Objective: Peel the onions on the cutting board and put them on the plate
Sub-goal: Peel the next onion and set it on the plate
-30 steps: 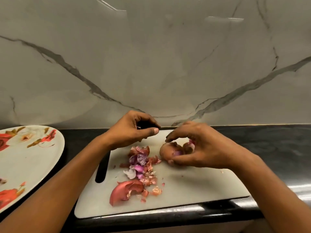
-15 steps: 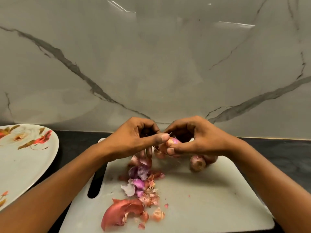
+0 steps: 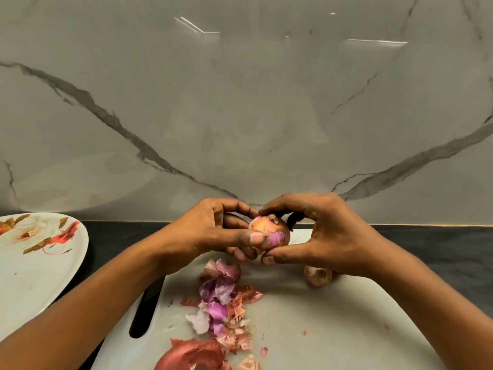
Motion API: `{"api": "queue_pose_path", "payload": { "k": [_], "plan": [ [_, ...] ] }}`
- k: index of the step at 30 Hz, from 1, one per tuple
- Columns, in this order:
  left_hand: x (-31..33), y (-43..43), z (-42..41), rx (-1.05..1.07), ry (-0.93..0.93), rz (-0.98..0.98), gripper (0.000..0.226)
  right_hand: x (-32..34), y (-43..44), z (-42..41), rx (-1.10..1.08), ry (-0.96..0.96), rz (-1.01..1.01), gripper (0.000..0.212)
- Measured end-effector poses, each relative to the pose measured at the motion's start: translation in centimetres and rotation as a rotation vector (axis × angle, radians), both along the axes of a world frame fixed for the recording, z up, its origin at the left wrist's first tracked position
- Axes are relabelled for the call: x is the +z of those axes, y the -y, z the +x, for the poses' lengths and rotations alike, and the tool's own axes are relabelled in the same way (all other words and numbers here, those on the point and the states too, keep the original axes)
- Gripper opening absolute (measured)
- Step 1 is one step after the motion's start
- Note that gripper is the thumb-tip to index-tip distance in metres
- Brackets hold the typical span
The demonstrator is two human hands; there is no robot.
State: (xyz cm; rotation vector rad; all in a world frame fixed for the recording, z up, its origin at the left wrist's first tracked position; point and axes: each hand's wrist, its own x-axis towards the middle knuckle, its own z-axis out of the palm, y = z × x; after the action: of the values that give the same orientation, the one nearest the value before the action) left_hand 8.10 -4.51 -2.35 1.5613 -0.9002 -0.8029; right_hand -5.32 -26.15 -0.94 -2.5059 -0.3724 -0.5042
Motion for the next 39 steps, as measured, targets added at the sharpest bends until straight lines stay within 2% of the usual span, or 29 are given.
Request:
{"api": "queue_pose_path", "payload": {
  "k": [5,12,21,32,36,39],
  "plan": [
    [0.2,-0.4,0.2,0.004,-0.001,-0.033,0.05,0.2,-0.3,-0.2,0.028,0.035,0.034,0.059],
    [0.2,-0.5,-0.1,0.005,0.03,-0.075,0.045,0.7,0.0,-0.7,0.018,-0.089,0.291,0.034],
    [0.0,-0.3,-1.0,0.014,0.099,-0.054,0.045,0.5,-0.9,-0.9,-0.054,-0.06,0.227,0.032],
    [0.3,-0.6,-0.6,-0.021,0.066,-0.017,0.043,-0.1,-1.1,-0.8,-0.067,0.03,0.093,0.029],
    [0.6,-0.7,-0.7,0.02,0.007,-0.071,0.041,-0.4,-0.7,-0.4,-0.105,0.097,0.116,0.026],
    [0.7,-0.7,-0.8,0.027,0.024,-0.079,0.041,-0.3,-0.5,-0.3,-0.134,0.042,0.26,0.021]
  ]
}}
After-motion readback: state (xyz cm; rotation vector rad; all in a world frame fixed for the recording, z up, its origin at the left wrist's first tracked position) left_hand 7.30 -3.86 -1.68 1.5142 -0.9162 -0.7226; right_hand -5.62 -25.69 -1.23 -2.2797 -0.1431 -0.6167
